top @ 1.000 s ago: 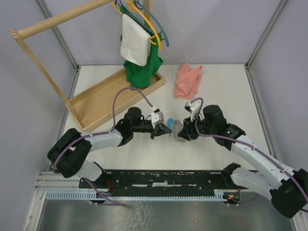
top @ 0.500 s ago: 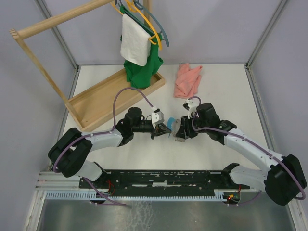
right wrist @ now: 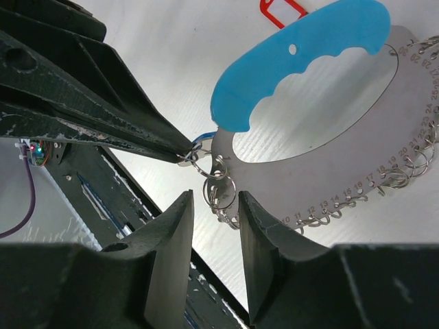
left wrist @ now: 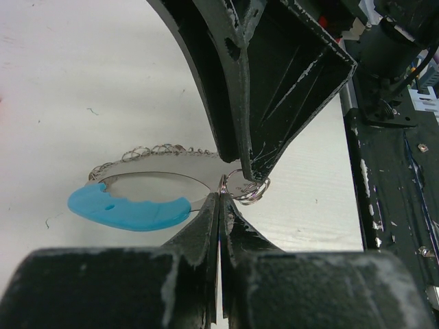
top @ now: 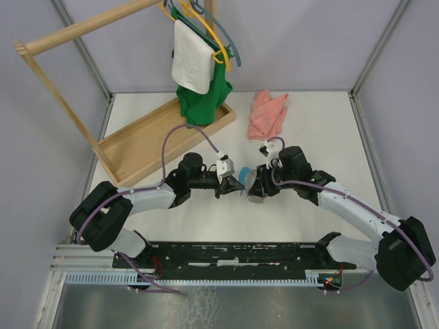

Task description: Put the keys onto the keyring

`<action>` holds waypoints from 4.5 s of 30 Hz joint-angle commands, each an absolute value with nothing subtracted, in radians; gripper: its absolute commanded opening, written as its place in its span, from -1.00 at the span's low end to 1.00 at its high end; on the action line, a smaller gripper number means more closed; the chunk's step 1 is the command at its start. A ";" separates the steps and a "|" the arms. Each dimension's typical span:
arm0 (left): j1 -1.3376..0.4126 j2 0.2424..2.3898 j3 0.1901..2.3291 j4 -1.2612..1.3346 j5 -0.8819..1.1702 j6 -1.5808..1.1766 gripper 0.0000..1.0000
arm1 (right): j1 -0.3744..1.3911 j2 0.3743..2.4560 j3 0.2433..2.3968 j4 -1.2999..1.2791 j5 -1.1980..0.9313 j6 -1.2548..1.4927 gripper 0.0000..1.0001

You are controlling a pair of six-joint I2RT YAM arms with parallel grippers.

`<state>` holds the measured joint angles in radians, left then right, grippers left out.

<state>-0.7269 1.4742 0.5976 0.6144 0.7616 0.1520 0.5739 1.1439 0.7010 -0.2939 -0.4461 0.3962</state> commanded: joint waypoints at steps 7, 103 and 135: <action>-0.735 1.476 0.644 0.643 0.768 0.190 -0.95 | 0.572 1.199 0.682 -0.224 -0.457 0.406 -0.19; -0.676 1.438 0.561 0.800 0.641 0.008 -0.95 | 0.839 0.904 0.516 -0.037 -0.028 -0.391 -0.99; -0.882 1.361 0.567 0.739 0.235 -0.346 -0.16 | 0.839 0.955 0.652 -0.235 -0.023 -0.333 -0.99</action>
